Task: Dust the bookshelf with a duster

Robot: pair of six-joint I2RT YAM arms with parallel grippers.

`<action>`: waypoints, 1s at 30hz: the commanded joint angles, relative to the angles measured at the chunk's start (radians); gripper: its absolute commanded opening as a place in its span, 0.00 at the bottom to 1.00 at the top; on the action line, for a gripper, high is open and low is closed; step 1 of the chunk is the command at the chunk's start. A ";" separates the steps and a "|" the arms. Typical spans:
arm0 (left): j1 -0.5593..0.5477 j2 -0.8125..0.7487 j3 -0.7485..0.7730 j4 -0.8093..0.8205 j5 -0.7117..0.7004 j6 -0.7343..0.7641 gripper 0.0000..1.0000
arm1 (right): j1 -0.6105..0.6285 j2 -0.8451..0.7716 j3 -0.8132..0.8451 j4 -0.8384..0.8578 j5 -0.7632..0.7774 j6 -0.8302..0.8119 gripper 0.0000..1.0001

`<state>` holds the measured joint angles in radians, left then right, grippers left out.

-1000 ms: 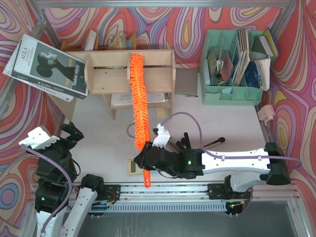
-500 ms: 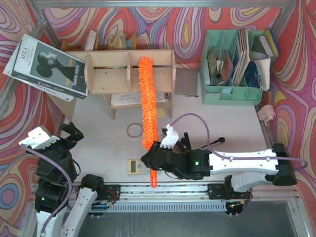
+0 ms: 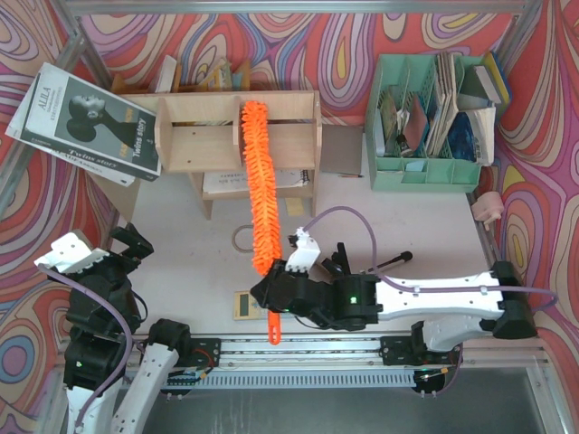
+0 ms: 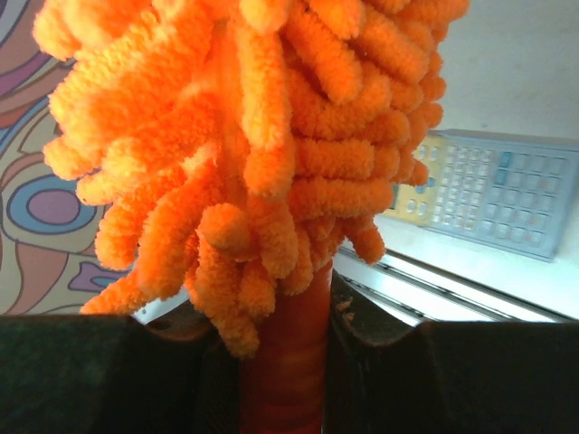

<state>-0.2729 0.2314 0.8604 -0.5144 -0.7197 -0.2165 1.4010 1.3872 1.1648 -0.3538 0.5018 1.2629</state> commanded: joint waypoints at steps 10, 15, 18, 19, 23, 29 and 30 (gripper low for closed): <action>0.006 -0.006 0.013 -0.004 -0.013 0.003 0.98 | 0.008 -0.145 -0.047 -0.107 0.215 0.117 0.00; 0.006 -0.004 0.012 -0.004 -0.013 0.003 0.98 | 0.010 -0.093 -0.018 0.011 0.131 -0.015 0.00; 0.006 -0.003 0.012 -0.004 -0.014 0.002 0.98 | 0.012 -0.047 0.020 0.037 0.081 -0.065 0.00; 0.006 -0.003 0.012 -0.004 -0.014 0.003 0.98 | 0.012 -0.032 0.029 0.048 0.066 -0.081 0.00; 0.006 0.000 0.014 -0.004 -0.013 0.002 0.98 | 0.012 -0.007 0.048 0.056 0.039 -0.102 0.00; 0.006 -0.001 0.012 -0.004 -0.014 0.003 0.98 | 0.012 -0.091 -0.010 -0.090 0.189 0.078 0.00; 0.006 0.000 0.012 -0.005 -0.014 0.003 0.99 | 0.012 -0.116 -0.021 -0.115 0.213 0.115 0.00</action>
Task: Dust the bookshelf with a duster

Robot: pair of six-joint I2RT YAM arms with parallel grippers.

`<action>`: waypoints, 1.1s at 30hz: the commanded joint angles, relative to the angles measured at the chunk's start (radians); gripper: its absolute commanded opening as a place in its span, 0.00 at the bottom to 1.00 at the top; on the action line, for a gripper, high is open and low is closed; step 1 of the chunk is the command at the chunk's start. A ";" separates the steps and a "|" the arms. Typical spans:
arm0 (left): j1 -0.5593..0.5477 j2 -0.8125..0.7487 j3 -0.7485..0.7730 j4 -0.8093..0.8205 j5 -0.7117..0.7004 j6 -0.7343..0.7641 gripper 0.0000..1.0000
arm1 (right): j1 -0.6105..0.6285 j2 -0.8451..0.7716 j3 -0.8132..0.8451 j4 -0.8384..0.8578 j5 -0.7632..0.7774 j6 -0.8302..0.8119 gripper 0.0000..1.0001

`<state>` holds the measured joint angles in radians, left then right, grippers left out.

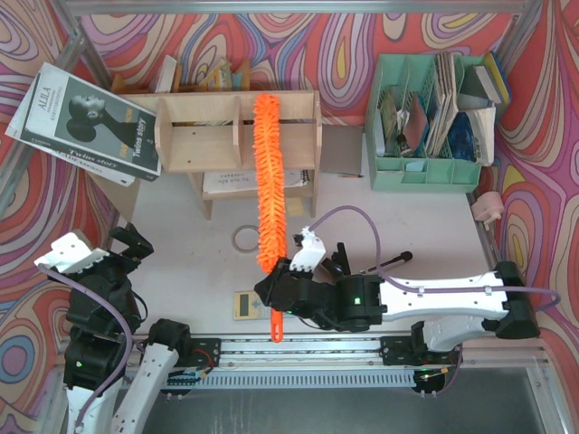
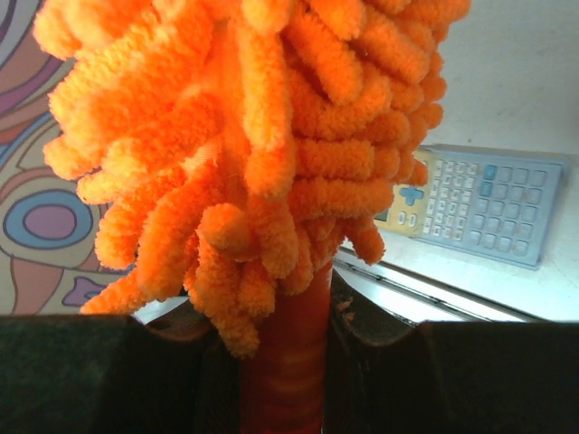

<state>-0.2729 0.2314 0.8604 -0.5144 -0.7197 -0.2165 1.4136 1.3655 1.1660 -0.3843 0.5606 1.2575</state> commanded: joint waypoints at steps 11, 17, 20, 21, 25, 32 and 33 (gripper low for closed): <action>0.006 0.003 0.012 -0.002 -0.014 0.003 0.98 | -0.001 -0.127 -0.031 -0.121 0.194 0.161 0.00; 0.006 0.002 0.013 -0.004 -0.011 0.002 0.98 | -0.001 -0.037 0.017 -0.010 0.082 0.021 0.00; 0.006 0.000 0.013 -0.005 -0.012 0.003 0.98 | -0.001 -0.013 0.035 0.017 0.050 -0.018 0.00; 0.006 0.000 0.013 -0.004 -0.012 0.003 0.99 | -0.001 -0.008 0.037 0.023 0.043 -0.028 0.00; 0.006 0.000 0.014 -0.004 -0.012 0.003 0.98 | -0.001 -0.011 0.043 -0.017 0.062 -0.001 0.00; 0.006 0.003 0.013 -0.003 -0.008 0.003 0.99 | -0.001 -0.110 -0.041 -0.124 0.171 0.184 0.00; 0.006 0.003 0.013 -0.004 -0.007 0.003 0.98 | -0.001 -0.115 -0.044 -0.134 0.175 0.190 0.00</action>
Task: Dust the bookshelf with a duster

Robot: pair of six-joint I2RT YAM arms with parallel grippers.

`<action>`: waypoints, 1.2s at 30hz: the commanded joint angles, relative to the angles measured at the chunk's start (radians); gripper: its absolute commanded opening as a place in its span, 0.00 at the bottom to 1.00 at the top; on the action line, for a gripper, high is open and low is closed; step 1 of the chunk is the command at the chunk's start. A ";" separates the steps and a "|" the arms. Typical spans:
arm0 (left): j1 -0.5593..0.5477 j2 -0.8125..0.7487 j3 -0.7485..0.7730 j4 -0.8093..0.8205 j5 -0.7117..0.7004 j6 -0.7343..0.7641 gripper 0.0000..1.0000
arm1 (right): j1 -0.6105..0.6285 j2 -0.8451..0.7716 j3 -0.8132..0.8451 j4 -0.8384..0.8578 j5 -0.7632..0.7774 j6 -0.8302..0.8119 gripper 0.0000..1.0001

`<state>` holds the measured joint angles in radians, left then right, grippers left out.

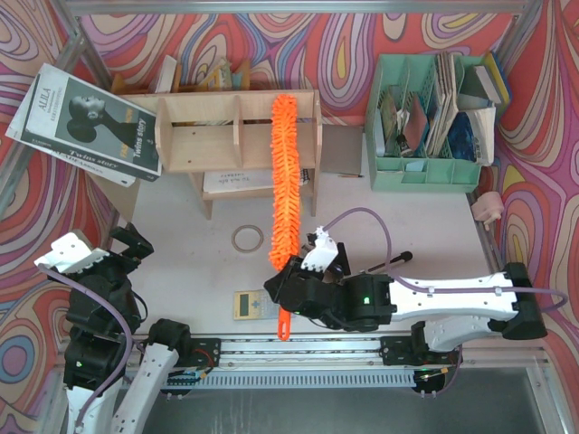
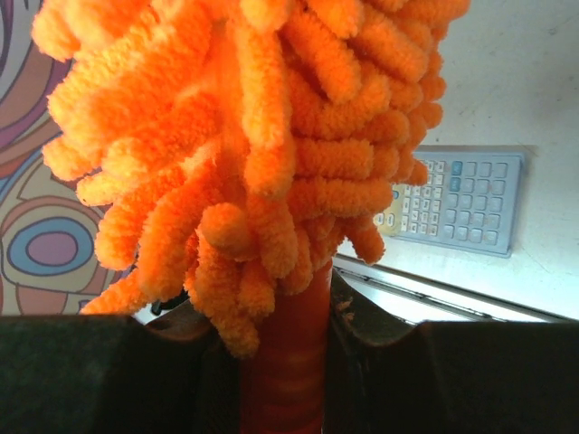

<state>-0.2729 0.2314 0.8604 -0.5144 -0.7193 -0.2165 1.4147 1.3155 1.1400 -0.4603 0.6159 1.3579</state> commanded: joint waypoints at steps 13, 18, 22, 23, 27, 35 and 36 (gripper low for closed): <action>0.006 -0.003 0.013 -0.004 -0.013 0.003 0.98 | 0.000 0.078 0.078 0.160 -0.083 -0.190 0.00; 0.007 -0.003 0.012 -0.003 -0.010 0.003 0.98 | 0.003 0.104 0.103 0.179 -0.114 -0.233 0.00; 0.006 -0.003 0.012 -0.003 -0.011 0.003 0.98 | 0.004 0.087 0.085 0.155 -0.088 -0.205 0.00; 0.006 -0.004 0.012 -0.004 -0.011 0.003 0.98 | 0.004 0.081 0.080 0.150 -0.083 -0.198 0.00; 0.006 -0.004 0.012 -0.004 -0.011 0.002 0.99 | 0.003 0.086 0.073 0.088 -0.076 -0.139 0.00; 0.006 -0.004 0.013 -0.004 -0.010 0.003 0.99 | -0.007 0.097 0.064 0.055 -0.105 -0.088 0.00; 0.006 -0.005 0.011 -0.004 -0.011 0.003 0.98 | -0.011 0.100 0.063 0.052 -0.114 -0.083 0.00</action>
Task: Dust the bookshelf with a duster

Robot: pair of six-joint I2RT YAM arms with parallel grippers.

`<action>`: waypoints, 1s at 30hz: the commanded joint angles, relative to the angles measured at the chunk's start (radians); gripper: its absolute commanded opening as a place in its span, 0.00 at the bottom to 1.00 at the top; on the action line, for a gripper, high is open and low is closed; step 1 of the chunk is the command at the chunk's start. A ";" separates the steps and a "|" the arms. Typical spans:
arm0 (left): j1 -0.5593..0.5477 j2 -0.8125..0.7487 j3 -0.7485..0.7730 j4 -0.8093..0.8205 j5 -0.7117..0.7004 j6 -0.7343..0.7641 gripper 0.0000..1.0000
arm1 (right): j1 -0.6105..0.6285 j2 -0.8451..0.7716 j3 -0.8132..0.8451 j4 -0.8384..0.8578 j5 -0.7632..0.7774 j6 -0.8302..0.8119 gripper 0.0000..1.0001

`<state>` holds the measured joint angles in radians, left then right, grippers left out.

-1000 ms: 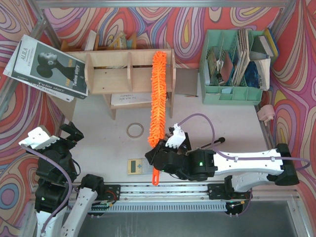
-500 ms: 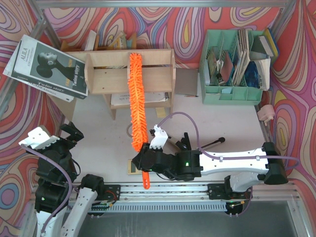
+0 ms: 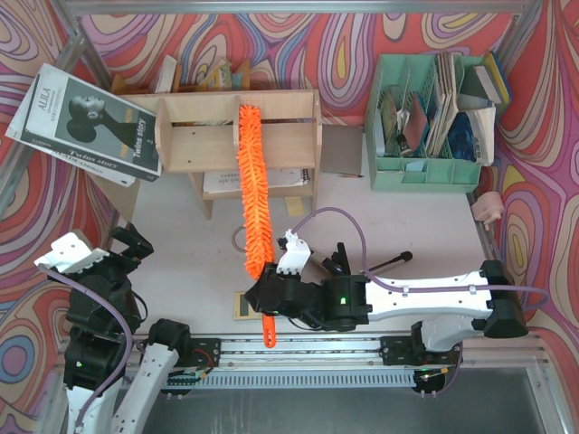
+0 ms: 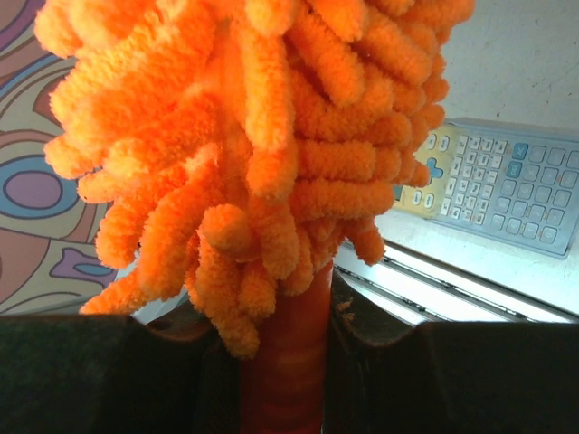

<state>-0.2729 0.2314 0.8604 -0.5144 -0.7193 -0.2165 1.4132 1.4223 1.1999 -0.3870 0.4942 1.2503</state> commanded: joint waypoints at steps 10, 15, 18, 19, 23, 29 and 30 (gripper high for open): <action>0.006 -0.009 0.012 -0.004 -0.012 0.002 0.98 | -0.019 -0.134 -0.109 -0.129 0.129 0.245 0.00; 0.005 -0.009 0.012 -0.003 -0.011 0.002 0.98 | -0.019 -0.140 -0.109 -0.100 0.127 0.221 0.00; 0.006 -0.006 0.012 -0.002 -0.011 0.002 0.98 | -0.019 -0.090 -0.065 -0.030 0.067 0.115 0.00; 0.006 -0.005 0.012 -0.004 -0.011 0.001 0.99 | -0.019 -0.069 -0.051 -0.018 0.050 0.086 0.00; 0.006 -0.006 0.012 -0.004 -0.014 0.002 0.98 | -0.019 -0.006 0.016 0.016 -0.008 0.005 0.00; 0.005 -0.006 0.012 -0.002 -0.017 0.003 0.99 | -0.019 0.007 0.038 0.081 -0.055 -0.074 0.00; 0.006 -0.006 0.012 -0.002 -0.017 0.002 0.98 | -0.019 0.001 0.037 0.066 -0.045 -0.062 0.00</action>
<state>-0.2729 0.2314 0.8604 -0.5140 -0.7197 -0.2165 1.3983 1.4330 1.1965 -0.3737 0.4492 1.2514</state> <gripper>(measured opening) 0.984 0.338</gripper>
